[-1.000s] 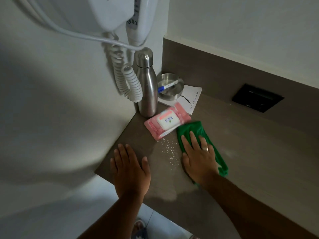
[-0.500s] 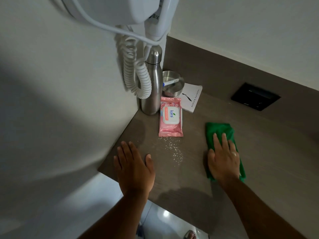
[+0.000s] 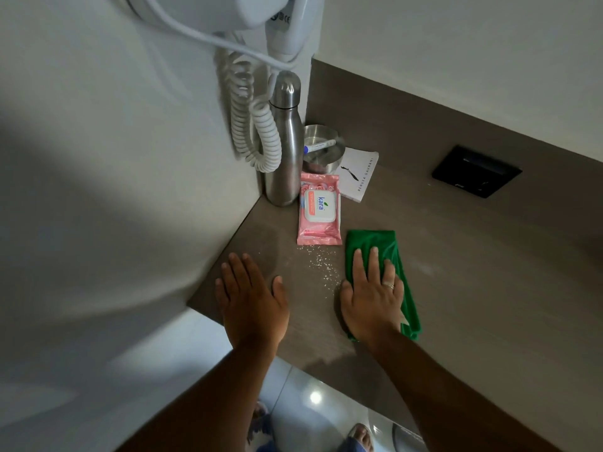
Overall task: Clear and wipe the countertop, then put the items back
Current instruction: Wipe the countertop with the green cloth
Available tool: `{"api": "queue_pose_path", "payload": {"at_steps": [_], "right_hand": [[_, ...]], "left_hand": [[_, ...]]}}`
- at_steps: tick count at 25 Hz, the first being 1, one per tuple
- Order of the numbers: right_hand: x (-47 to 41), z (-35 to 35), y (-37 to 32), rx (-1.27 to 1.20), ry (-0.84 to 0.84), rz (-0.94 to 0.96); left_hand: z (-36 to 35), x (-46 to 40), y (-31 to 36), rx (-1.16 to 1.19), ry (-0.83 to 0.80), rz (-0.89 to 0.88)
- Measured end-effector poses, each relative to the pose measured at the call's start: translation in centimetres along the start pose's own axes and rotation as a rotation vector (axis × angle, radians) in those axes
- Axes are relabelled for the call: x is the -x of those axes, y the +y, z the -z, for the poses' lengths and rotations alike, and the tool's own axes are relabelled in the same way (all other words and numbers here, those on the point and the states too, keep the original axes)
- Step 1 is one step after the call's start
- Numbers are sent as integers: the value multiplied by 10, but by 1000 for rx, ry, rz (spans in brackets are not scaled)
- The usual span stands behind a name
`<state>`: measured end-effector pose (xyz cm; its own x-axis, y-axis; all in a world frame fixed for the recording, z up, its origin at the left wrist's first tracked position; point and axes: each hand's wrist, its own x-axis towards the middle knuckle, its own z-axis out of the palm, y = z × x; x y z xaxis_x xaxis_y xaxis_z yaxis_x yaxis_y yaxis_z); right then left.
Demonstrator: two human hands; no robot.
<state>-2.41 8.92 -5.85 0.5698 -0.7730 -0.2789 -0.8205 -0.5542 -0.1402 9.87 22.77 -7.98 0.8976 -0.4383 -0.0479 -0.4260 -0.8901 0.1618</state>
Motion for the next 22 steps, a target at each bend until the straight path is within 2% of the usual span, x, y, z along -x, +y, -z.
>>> {"api": "queue_pose_path", "payload": {"at_steps": [3,6,8,10,13,15,19,22], "right_hand": [[6,20,13,-48,-19,69],[-35,56,4,-65,234,54],[-75,72,-19,-48,296,39],[-110,76,-37,-120,169,-59],[-146,69,-46,-529,-74,-217],[-153,69,-43,-692,-117,-237],[-163,97,-21,-560,49,-191],[-174,122,0,-391,88,-185]], "left_hand": [[-1,0,-2,28,17,-10],[-1,0,-1,24,23,-6],[-2,0,0,17,28,-1],[-3,-1,0,14,25,9],[-3,-2,1,9,17,15],[-2,-2,1,14,16,18],[-3,-2,0,24,19,20],[-4,-2,1,28,21,18]]}}
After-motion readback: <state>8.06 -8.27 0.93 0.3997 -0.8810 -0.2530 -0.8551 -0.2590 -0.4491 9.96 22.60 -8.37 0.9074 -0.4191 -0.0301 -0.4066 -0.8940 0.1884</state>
